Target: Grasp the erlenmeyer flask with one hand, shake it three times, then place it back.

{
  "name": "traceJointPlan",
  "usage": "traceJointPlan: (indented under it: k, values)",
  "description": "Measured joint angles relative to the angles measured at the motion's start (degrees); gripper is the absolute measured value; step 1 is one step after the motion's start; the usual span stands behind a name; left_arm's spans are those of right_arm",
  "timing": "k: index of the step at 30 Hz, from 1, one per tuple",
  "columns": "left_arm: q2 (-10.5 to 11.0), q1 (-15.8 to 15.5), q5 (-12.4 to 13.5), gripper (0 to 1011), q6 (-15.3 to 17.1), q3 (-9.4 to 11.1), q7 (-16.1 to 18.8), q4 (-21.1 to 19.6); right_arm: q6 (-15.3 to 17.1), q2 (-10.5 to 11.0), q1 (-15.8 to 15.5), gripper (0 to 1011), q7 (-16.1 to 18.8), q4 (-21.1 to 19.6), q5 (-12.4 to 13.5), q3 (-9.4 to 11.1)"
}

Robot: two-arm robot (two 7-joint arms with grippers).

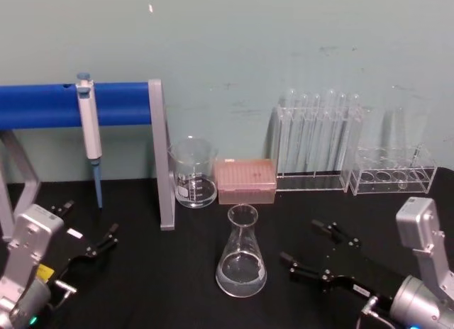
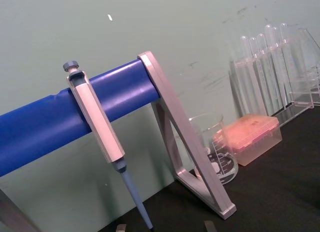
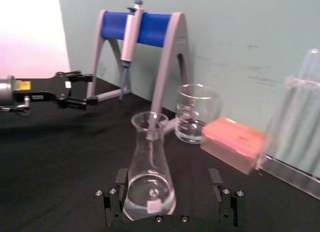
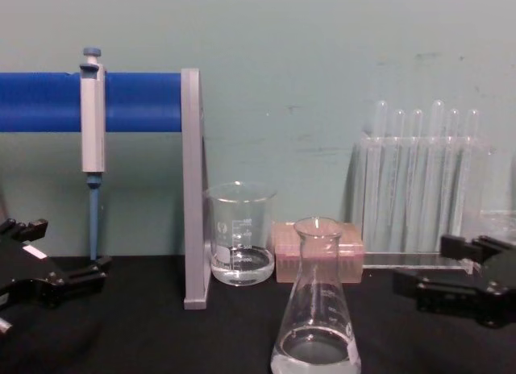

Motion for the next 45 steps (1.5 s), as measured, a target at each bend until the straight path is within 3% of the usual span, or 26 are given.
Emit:
traceJointPlan:
  k: [11,23,45]
  values:
    - [0.00,0.00,0.00,1001,0.00,0.00,0.00,0.00,-1.38,-3.61,4.37,1003,5.56,4.88,-1.42,-1.60]
    - [0.00,0.00,0.00,1001,0.00,0.00,0.00,0.00,-2.21,-6.53,8.59,1003,9.24,10.61,-1.39,-2.64]
    - [0.00,0.00,0.00,1001,0.00,0.00,0.00,0.00,-3.47,-10.09,14.59,1003,12.25,19.05,-2.12,-5.20]
